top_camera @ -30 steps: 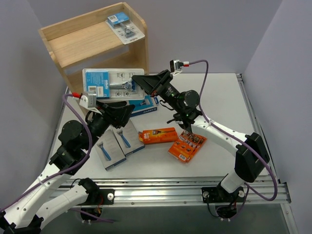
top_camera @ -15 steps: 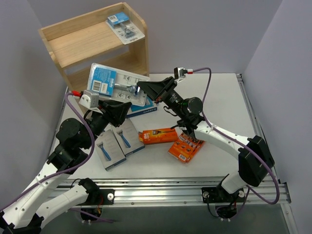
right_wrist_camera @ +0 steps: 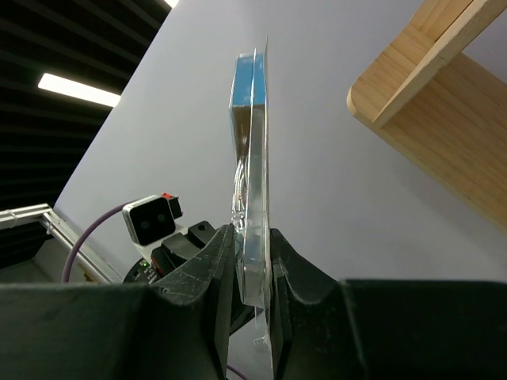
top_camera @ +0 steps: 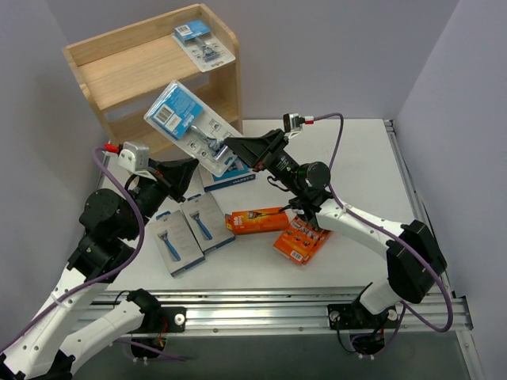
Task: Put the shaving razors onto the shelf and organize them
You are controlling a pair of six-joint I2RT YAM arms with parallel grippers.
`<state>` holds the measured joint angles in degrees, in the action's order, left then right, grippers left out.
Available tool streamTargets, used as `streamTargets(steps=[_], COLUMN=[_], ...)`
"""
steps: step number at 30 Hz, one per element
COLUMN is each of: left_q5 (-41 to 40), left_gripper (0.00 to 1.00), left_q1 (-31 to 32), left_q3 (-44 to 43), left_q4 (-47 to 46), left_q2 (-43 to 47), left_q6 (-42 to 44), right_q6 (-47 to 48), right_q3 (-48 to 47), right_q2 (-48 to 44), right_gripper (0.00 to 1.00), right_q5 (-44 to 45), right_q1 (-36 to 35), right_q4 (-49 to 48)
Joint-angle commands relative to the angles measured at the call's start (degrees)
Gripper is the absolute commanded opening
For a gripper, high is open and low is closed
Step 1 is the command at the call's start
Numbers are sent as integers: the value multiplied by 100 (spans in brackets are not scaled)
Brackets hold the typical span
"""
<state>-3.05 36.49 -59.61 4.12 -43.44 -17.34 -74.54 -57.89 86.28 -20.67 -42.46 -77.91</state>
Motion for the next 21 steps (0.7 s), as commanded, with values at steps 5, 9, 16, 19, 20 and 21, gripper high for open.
streamTargets(steps=[5, 9, 16, 19, 20, 21], left_q5=[199, 252, 165, 15, -11, -46], left_gripper=[2, 2, 2, 18, 26, 33], left_q1=[-133, -169, -212, -230, -239, -239], left_q3=[-437, -358, -261, -314, -331, -366], left_q4=[-1044, -1185, -1089, -800, -747, -702], left_q2=[29, -6, -77, -33, -15, 46], left_q6=[-304, -603, -648, -569, -542, -464], right_q6=[168, 133, -25, -16, 1, 19], right_q3=[296, 287, 339, 410, 436, 471], right_q2=[-59, 20, 100, 65, 56, 47], right_gripper=[17, 19, 0, 0, 0, 0], right_q5=[-1185, -1264, -1265, -1186, -1159, -1133], right_q1=[-202, -202, -210, -210, -210, -202], right_q4=[-2509, -2589, -2896, -2941, -2932, -2914])
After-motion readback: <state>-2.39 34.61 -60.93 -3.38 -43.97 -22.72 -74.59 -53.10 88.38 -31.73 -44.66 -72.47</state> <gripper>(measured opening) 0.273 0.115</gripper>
